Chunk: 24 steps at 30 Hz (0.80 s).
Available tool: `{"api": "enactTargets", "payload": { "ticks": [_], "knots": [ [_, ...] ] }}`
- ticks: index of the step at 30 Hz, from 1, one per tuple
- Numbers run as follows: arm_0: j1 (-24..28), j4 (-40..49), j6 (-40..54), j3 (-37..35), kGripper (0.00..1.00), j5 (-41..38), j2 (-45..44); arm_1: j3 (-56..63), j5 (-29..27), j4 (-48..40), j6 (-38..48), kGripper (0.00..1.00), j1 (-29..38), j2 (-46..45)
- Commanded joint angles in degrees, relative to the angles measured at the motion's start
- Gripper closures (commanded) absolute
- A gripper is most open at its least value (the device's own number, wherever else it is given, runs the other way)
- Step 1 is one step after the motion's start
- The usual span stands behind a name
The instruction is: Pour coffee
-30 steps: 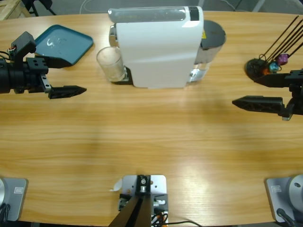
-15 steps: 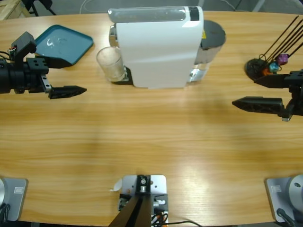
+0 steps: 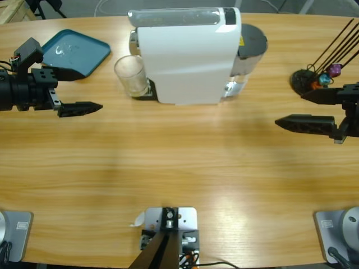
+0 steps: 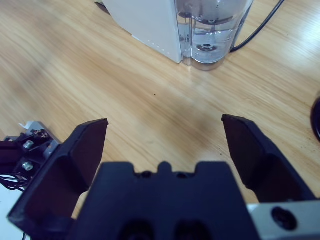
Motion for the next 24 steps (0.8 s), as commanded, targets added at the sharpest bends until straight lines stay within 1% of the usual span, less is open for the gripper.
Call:
{"api": "enactTargets", "payload": {
  "ticks": [1, 6, 11, 17, 24],
  "knots": [
    [0.01, 0.20, -0.86, 1.54, 0.000, 0.78, 0.52, 2.02, -0.25, -0.32, -0.50, 0.000, -0.08, 0.35],
    [-0.08, 0.11, -0.70, 1.76, 0.000, 0.16, -0.20, 2.00, -0.14, -0.23, -0.42, 0.000, 0.31, 0.85],
    [-0.08, -0.58, -0.51, 0.19, 0.000, -1.08, 4.79, 1.86, -0.07, -0.32, -0.42, 0.000, 0.54, 2.29],
    [0.43, -0.77, -0.42, -5.36, 0.000, -1.49, 13.79, 1.66, -0.05, -0.46, -0.42, 0.000, 0.54, 3.39],
    [0.71, -0.77, -0.39, -12.64, 0.000, -1.65, 19.80, 1.49, 0.37, -0.83, -0.42, 0.000, 0.54, 5.66]
  ]
}}
